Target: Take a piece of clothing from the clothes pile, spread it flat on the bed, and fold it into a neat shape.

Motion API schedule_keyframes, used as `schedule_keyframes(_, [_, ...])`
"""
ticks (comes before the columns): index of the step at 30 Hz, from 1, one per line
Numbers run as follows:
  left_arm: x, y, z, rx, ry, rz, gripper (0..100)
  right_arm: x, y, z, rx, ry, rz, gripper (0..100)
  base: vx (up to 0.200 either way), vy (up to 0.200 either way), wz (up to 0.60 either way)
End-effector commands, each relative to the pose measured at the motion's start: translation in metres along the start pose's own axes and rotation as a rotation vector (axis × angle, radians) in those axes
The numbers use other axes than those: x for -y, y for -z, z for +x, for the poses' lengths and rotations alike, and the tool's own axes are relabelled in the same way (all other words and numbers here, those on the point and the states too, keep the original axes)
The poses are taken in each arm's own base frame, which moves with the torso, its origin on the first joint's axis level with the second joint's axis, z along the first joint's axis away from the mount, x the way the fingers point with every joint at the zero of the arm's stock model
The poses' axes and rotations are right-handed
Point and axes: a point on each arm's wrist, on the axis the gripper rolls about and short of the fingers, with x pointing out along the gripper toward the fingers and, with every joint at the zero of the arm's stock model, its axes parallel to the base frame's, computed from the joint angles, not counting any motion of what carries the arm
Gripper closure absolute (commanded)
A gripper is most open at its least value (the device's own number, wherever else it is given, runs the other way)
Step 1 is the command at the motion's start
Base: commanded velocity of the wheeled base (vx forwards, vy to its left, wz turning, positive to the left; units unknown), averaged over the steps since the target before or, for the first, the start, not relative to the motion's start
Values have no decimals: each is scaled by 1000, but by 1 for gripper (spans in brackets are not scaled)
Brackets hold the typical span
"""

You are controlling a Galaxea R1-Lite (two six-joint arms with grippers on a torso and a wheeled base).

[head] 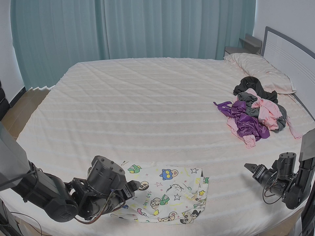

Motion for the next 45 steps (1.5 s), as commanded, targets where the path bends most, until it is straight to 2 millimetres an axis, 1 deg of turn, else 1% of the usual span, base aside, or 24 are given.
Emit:
schedule_keyframes(1, [-17,-8,-3,13,-36,-63,0,2,5,-2,-25,13,-2,0,-200,0,0])
schedule_keyframes(9, [-26,-16,0,8,-58,-92,0,3,9,1,-44,24,-5,0,-200,0,0])
schedule_keyframes(14, [-31,-26,4,-19,-47,-113,0,3,9,1,-45,25,-5,0,0,0,0])
schedule_keyframes(16, [-33,-34,6,-9,-47,-122,0,4,10,1,-46,26,-5,0,0,0,0])
schedule_keyframes(17, [-33,-34,6,-9,-47,-122,0,4,10,1,-46,26,-5,0,0,0,0])
schedule_keyframes(18, [-30,-40,8,8,-31,-140,0,3,10,1,-48,26,-8,0,0,0,0])
schedule_keyframes(27, [-30,-40,10,6,-33,-135,0,4,12,2,-56,29,-12,0,0,0,0])
schedule_keyframes(37, [-33,-41,12,6,-46,-143,0,1,9,0,-37,9,-10,0,0,200,0])
schedule_keyframes(39, [-36,-45,17,3,-57,-153,0,-3,8,-2,-30,-11,-14,0,0,200,0])
schedule_keyframes(45, [-41,-51,18,-10,-52,-165,0,-12,10,-7,-28,-55,-32,0,0,200,0])
